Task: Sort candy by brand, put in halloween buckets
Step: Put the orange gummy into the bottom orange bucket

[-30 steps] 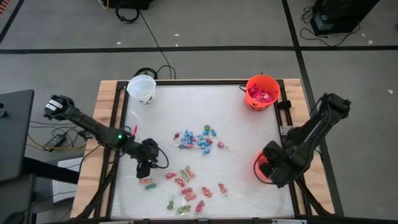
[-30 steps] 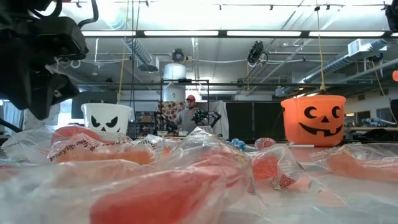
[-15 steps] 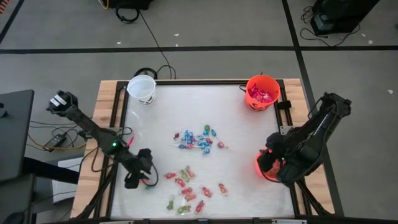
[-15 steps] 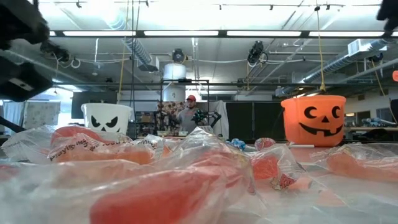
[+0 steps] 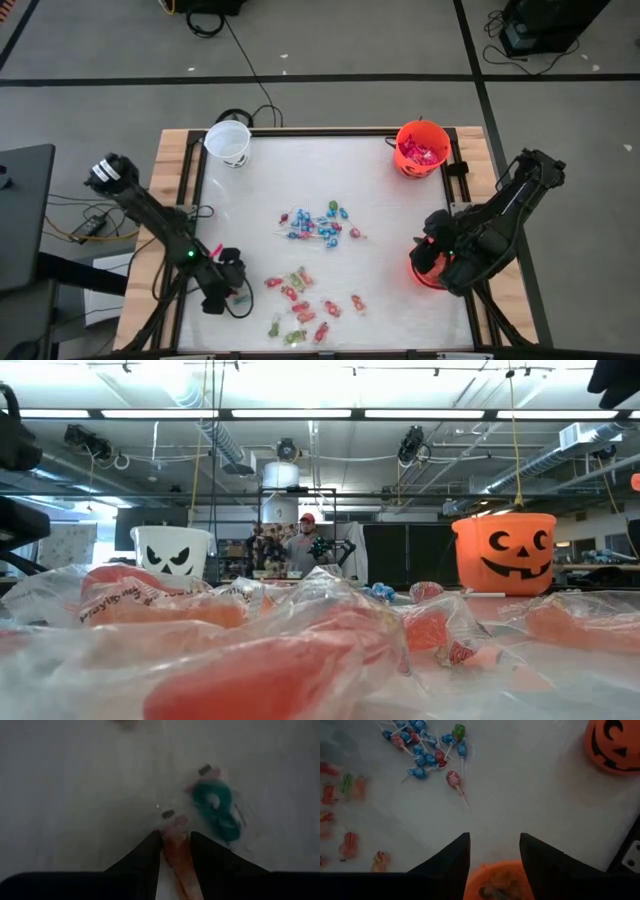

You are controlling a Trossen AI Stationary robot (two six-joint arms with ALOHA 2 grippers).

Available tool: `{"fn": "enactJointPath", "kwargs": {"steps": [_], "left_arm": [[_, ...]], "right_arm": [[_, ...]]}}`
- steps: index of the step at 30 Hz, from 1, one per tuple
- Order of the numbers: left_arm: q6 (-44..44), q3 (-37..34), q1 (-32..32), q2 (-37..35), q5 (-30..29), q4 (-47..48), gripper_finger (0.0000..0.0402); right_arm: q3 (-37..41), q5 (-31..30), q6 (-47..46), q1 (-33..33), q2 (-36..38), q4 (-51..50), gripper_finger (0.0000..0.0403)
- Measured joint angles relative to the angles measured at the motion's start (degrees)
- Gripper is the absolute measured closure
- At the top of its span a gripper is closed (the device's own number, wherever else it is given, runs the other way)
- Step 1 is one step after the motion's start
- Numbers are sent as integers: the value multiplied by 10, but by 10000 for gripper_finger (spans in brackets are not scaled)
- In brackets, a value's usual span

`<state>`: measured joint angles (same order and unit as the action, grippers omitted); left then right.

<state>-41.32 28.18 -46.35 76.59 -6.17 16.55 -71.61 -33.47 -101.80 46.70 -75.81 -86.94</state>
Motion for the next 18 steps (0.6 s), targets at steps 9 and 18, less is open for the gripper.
{"fn": "enactJointPath", "kwargs": {"steps": [9, 18], "left_arm": [[-41, 13, 5, -3, -55, -12, 386], [90, 53, 110, -84, -109, -39, 397]], "right_arm": [[0, -77, 65, -1, 0, 100, 228], [1, -61, 346, -69, 0, 393, 233]]}}
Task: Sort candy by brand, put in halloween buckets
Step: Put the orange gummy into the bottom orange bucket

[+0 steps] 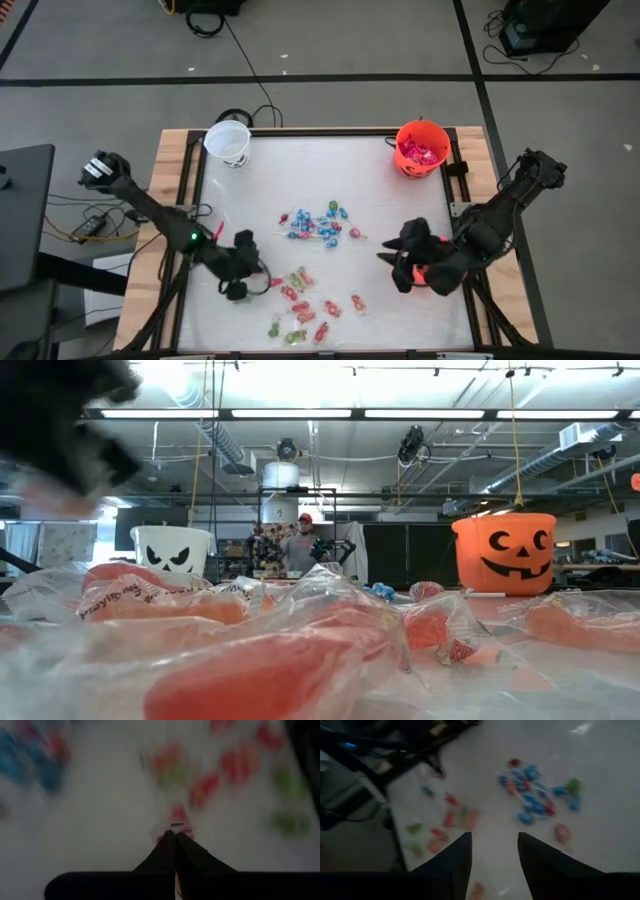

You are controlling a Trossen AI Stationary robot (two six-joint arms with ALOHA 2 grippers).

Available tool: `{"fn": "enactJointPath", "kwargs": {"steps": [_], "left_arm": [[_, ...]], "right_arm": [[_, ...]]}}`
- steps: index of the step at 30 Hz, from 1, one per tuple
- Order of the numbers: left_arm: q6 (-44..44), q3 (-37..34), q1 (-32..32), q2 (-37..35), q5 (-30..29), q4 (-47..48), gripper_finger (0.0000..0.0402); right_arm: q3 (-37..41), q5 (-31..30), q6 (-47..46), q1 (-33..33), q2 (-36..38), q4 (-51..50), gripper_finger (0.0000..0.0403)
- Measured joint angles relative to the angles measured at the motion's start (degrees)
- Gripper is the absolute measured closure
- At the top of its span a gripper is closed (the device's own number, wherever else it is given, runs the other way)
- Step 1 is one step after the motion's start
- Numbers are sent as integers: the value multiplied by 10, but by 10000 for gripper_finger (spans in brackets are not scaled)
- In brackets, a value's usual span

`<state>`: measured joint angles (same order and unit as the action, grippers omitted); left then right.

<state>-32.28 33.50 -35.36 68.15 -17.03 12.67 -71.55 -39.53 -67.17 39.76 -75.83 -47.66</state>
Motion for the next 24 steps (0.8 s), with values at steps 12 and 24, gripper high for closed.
{"fn": "enactJointPath", "kwargs": {"steps": [12, 24], "left_arm": [[139, 15, 152, -13, -42, -373, 395], [155, 15, 212, -13, -42, -553, 395]], "right_arm": [[12, 92, 36, -128, -16, 247, 233], [27, 183, 170, -220, -139, 580, 233]]}}
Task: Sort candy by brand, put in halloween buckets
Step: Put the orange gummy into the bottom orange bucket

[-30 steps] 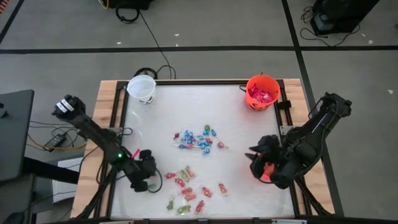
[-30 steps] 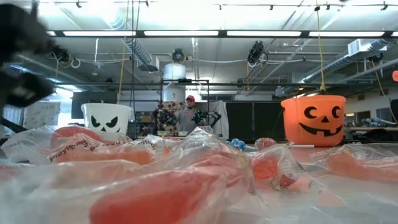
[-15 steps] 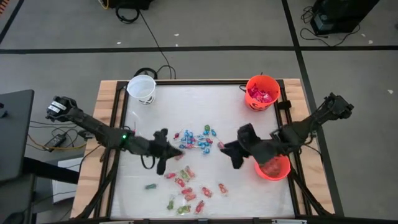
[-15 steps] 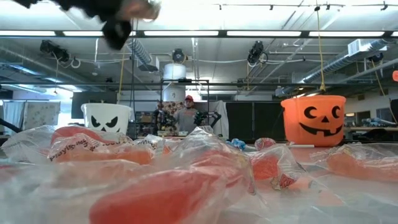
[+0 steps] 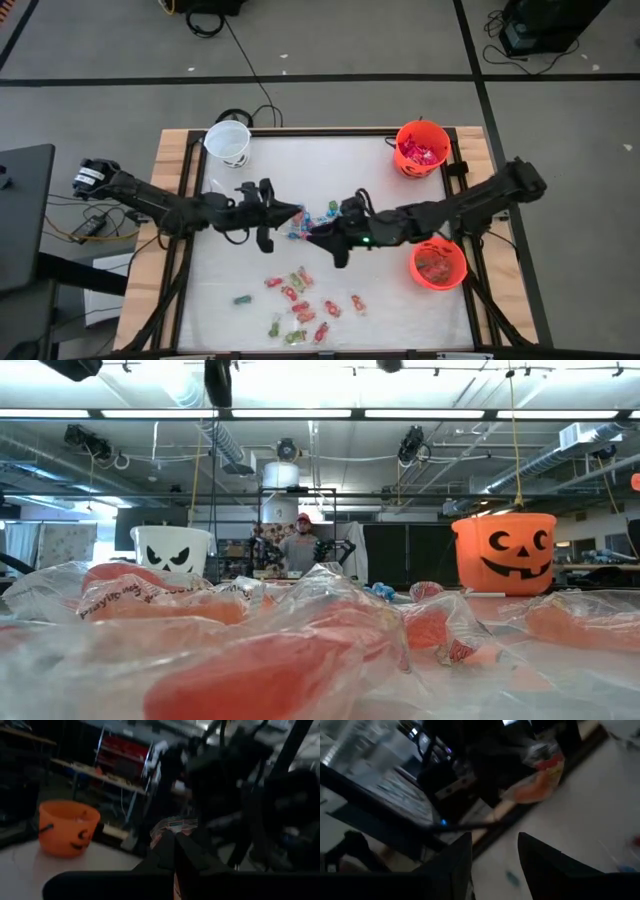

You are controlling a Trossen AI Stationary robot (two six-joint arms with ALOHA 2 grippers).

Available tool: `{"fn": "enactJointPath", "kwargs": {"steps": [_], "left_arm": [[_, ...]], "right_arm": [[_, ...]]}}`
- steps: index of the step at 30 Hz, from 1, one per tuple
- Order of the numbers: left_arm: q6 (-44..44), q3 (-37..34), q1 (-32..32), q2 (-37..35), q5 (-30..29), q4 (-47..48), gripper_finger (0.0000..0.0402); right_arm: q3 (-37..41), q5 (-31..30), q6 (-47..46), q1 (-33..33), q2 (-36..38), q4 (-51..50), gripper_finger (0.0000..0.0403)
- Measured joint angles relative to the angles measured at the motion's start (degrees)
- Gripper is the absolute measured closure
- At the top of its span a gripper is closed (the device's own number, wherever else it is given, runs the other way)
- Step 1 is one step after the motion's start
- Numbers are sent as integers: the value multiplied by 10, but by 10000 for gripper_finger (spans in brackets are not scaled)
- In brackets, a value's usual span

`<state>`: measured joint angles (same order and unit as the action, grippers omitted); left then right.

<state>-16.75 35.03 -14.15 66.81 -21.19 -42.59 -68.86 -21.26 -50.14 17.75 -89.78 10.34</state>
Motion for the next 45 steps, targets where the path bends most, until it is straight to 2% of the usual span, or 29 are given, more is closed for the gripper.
{"fn": "enactJointPath", "kwargs": {"steps": [5, 10, 14, 18, 24, 26, 29, 33, 38, 41, 45], "left_arm": [[0, 0, 3, 0, 0, -18, 395], [0, 0, 3, -1, -2, -21, 395], [-1, 0, 3, -1, 0, -41, 395], [-2, 0, 3, -1, 0, -48, 394], [-27, 0, 3, -1, 5, -38, 376], [-33, 0, 3, -5, 10, -19, 357], [-34, 0, 2, -33, 15, 41, 325], [-35, 1, 2, -84, 43, 195, 290], [-36, 1, -6, -127, 157, 377, 281], [-32, 0, -25, -126, 195, 476, 280], [-34, -6, -56, -108, 219, 562, 280]], "right_arm": [[0, 1, 48, -35, -41, 104, 233], [0, 5, 49, -55, -49, 118, 239], [0, -23, 65, -55, -47, 116, 287], [0, -31, 84, -55, -46, 115, 378], [0, -43, 79, -55, -41, 79, 397], [-1, -44, 55, -54, -28, 26, 398], [-1, -61, 17, -45, 5, -108, 399], [-1, -41, -51, -26, 74, -297, 400], [-1, 80, -146, -4, 161, -516, 401], [-1, 178, -200, 21, 197, -628, 401], [-1, 276, -283, 71, 213, -747, 401]]}}
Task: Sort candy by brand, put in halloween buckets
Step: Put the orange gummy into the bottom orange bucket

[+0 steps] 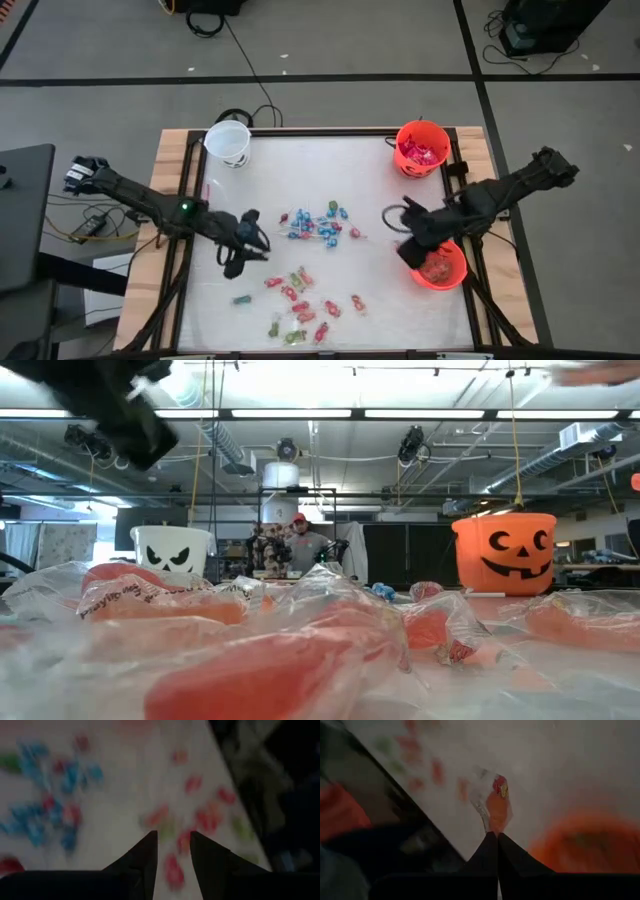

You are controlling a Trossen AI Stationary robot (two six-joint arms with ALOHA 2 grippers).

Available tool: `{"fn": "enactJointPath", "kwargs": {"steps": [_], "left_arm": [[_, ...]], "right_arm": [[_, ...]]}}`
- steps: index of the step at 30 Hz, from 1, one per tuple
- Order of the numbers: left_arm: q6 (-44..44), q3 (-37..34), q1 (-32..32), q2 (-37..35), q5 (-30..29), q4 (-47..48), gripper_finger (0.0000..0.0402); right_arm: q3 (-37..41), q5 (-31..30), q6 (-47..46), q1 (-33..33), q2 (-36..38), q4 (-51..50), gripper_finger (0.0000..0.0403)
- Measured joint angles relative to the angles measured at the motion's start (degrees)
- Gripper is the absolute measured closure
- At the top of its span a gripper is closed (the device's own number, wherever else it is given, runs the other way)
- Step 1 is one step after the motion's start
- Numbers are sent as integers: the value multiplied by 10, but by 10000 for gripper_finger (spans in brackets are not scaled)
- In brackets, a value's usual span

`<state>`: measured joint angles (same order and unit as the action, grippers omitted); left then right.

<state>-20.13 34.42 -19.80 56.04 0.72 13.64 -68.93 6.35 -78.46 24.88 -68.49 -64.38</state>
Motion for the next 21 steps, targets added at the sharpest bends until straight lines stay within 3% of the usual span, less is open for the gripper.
{"fn": "enactJointPath", "kwargs": {"steps": [4, 8, 14, 21], "left_arm": [[-29, -13, -33, 23, 1, 5, 280], [-57, -17, -56, 51, 0, -4, 280], [-74, -17, -89, 87, -1, -6, 280], [-88, -17, -104, 103, -2, -4, 280]], "right_arm": [[0, 54, -70, 56, -8, -95, 401], [4, 66, -100, 96, -30, -155, 401], [71, 68, -114, 117, -46, -113, 398], [144, 37, -125, 119, -53, -74, 320]]}}
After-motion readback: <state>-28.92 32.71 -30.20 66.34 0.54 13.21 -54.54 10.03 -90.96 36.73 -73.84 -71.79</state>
